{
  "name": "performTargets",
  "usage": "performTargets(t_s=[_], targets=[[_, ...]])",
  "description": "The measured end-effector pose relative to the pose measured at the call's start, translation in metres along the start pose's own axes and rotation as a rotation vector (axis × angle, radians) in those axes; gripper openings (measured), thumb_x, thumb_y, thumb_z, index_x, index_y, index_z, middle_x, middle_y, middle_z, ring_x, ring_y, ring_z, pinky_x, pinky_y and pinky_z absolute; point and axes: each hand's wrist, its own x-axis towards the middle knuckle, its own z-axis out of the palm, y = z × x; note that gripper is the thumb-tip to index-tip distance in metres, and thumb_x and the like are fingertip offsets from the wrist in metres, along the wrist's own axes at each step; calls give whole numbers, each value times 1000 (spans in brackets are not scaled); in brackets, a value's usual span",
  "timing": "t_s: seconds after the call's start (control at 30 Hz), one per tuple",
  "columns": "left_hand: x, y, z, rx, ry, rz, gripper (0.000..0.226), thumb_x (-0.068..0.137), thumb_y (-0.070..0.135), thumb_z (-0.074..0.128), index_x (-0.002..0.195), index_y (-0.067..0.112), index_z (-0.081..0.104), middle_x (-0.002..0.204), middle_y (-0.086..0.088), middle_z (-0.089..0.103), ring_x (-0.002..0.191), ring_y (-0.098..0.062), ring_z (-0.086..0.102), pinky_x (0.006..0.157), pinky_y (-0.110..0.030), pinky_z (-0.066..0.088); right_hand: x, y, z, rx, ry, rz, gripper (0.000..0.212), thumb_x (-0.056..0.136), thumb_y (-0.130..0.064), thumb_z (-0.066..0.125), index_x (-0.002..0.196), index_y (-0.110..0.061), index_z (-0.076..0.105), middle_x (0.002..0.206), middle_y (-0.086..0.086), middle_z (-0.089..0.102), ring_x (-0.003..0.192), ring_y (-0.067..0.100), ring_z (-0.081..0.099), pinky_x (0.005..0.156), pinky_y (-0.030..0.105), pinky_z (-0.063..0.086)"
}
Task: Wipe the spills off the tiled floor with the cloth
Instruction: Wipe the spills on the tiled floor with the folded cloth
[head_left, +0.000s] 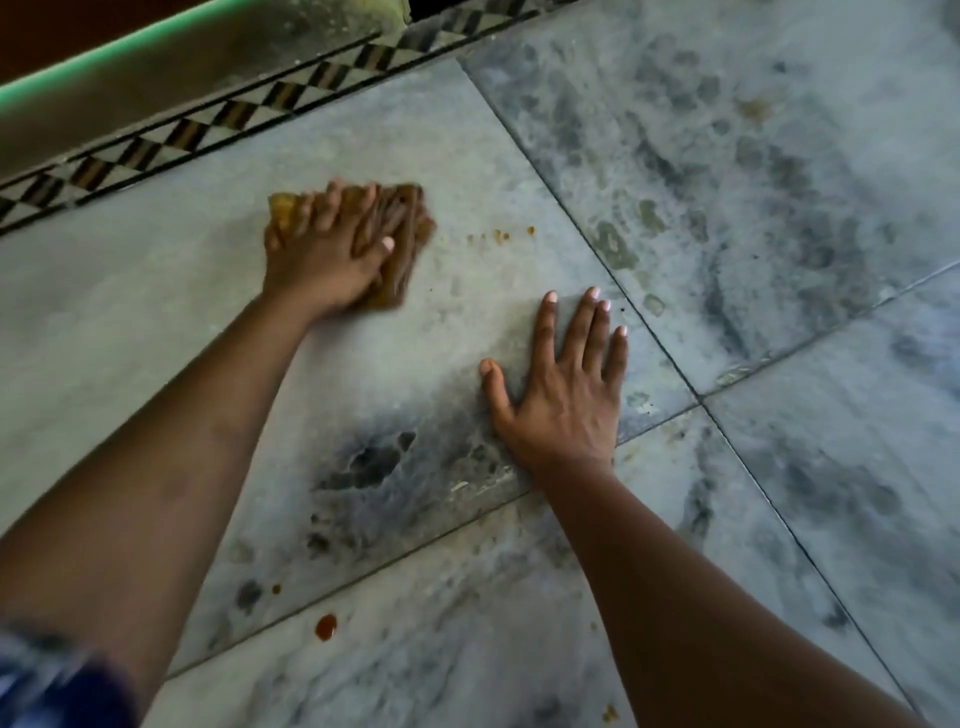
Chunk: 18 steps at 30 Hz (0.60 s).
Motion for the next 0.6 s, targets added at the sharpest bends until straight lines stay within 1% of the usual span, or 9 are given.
performTargets(t_s=[0.03,0.1,0.23,0.3,0.33,0.4,0.47,0.53,0.6], targets=[[17,13,-5,-11,3,-50,61,95,58,26,147,43,0,159,8,-8,146,-22,-6,114,-52,-1,0,0,0,4,5,0,83,86,-61,18,149,-13,-4,154,23,-14,143,32,-16,115,45,-12],[38,49,-7,-3,8,-45,61,94,59,23,147,43,-1,159,5,-8,146,-25,-6,114,-53,-3,-1,0,-1,10,8,-2,83,86,-61,18,149,-13,-3,154,23,-13,143,32,-15,115,45,-13],[11,109,9,61,15,215,60,94,59,20,147,43,-4,158,5,-13,145,-24,-11,112,-55,-9,0,-1,-1,-2,5,-5,83,86,-61,18,150,-13,-3,154,24,-12,143,32,-14,115,46,-12],[-18,99,19,88,37,356,61,93,59,23,146,45,-4,158,7,-13,145,-21,-12,113,-54,-8,0,0,-1,-10,-6,-5,82,86,-61,17,149,-12,-3,154,24,-13,143,33,-15,115,47,-10],[-26,85,22,90,40,388,61,93,59,25,145,46,-4,158,9,-12,145,-19,-12,113,-53,-7,0,-1,0,-7,3,-7,82,87,-61,18,150,-12,-2,154,24,-11,143,33,-14,115,47,-9],[-23,57,18,84,20,330,60,93,60,26,144,49,-3,158,12,-11,145,-17,-10,114,-52,-5,0,0,1,7,29,-3,83,86,-61,20,150,-11,3,154,24,-8,144,34,-11,116,47,-8],[3,49,7,50,3,161,58,93,60,24,144,49,-2,158,11,-10,145,-20,-10,113,-54,-6,1,0,1,21,29,-2,83,86,-61,21,150,-11,2,155,23,-9,144,33,-11,115,47,-9],[36,68,-5,-31,-13,-17,57,95,58,23,145,47,-1,159,7,-11,145,-25,-11,113,-56,-6,0,0,0,27,18,-5,82,87,-60,21,150,-12,-1,154,23,-11,143,32,-14,115,46,-10],[51,104,-9,-43,-16,-80,57,95,57,20,146,45,-3,159,2,-13,145,-28,-13,113,-58,-7,-1,0,-1,24,7,-7,82,87,-60,21,150,-13,-3,154,22,-14,143,32,-17,115,47,-11]])
